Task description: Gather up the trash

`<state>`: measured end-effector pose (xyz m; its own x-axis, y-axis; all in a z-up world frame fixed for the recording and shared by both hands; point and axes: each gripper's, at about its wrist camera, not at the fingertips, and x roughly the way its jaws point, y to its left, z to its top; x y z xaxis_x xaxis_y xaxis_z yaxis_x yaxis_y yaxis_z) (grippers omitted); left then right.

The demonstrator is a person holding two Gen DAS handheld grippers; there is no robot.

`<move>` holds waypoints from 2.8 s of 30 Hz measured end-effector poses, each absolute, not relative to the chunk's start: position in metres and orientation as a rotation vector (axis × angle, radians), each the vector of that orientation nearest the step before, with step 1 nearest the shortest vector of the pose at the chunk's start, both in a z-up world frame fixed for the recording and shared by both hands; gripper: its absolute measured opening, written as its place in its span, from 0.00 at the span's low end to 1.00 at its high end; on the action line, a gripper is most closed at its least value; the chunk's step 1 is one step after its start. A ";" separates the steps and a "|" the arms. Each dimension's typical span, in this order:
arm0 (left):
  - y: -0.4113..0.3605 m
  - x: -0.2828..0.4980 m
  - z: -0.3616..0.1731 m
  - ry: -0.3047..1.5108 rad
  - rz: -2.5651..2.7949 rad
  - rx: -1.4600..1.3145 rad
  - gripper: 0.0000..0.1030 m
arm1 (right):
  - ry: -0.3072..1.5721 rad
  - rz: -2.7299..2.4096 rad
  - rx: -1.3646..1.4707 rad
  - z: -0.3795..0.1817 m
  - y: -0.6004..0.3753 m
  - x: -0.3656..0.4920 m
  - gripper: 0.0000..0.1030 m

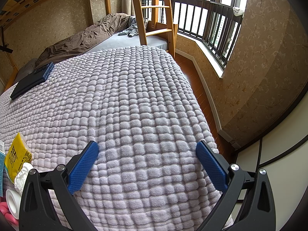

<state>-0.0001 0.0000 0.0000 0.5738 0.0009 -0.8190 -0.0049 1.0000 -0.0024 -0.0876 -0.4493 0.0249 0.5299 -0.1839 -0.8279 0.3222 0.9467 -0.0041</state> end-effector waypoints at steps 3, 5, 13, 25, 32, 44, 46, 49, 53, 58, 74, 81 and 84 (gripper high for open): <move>0.000 0.000 0.000 0.960 0.003 -0.005 0.99 | 0.967 -0.304 0.156 0.025 -0.449 -0.088 0.97; 0.000 0.000 0.000 0.960 0.003 -0.004 0.99 | 0.967 -0.304 0.156 0.025 -0.449 -0.088 0.97; 0.000 0.000 0.000 0.959 0.003 -0.004 0.99 | 0.967 -0.307 0.157 0.024 -0.449 -0.086 0.97; 0.000 0.001 0.001 0.969 -0.006 0.000 0.99 | 0.971 -0.319 0.162 0.025 -0.451 -0.085 0.96; 0.006 -0.031 0.048 0.862 -0.101 -0.122 0.99 | 0.877 -0.285 0.194 0.059 -0.435 -0.111 0.96; -0.084 -0.132 0.081 0.787 -0.476 0.007 0.99 | 0.836 -0.120 0.154 0.078 -0.360 -0.153 0.96; -0.096 -0.140 0.073 0.814 -0.510 0.014 0.99 | 0.856 -0.120 0.112 0.073 -0.349 -0.149 0.96; -0.108 -0.144 0.062 0.845 -0.542 0.020 0.99 | 0.882 -0.101 0.088 0.064 -0.335 -0.143 0.92; -0.116 -0.148 0.052 0.873 -0.546 0.042 0.95 | 0.927 -0.095 0.062 0.050 -0.328 -0.135 0.80; -0.118 -0.145 0.038 0.921 -0.559 0.038 0.79 | 0.966 -0.065 0.080 0.039 -0.326 -0.127 0.62; -0.114 -0.154 0.047 0.910 -0.608 -0.005 0.53 | 0.898 -0.005 0.093 0.067 -0.327 -0.146 0.43; -0.106 -0.161 0.065 0.867 -0.573 -0.046 0.53 | 0.841 0.040 0.085 0.093 -0.314 -0.167 0.43; -0.100 -0.166 0.071 0.858 -0.557 -0.078 0.53 | 0.822 0.069 0.092 0.104 -0.306 -0.180 0.43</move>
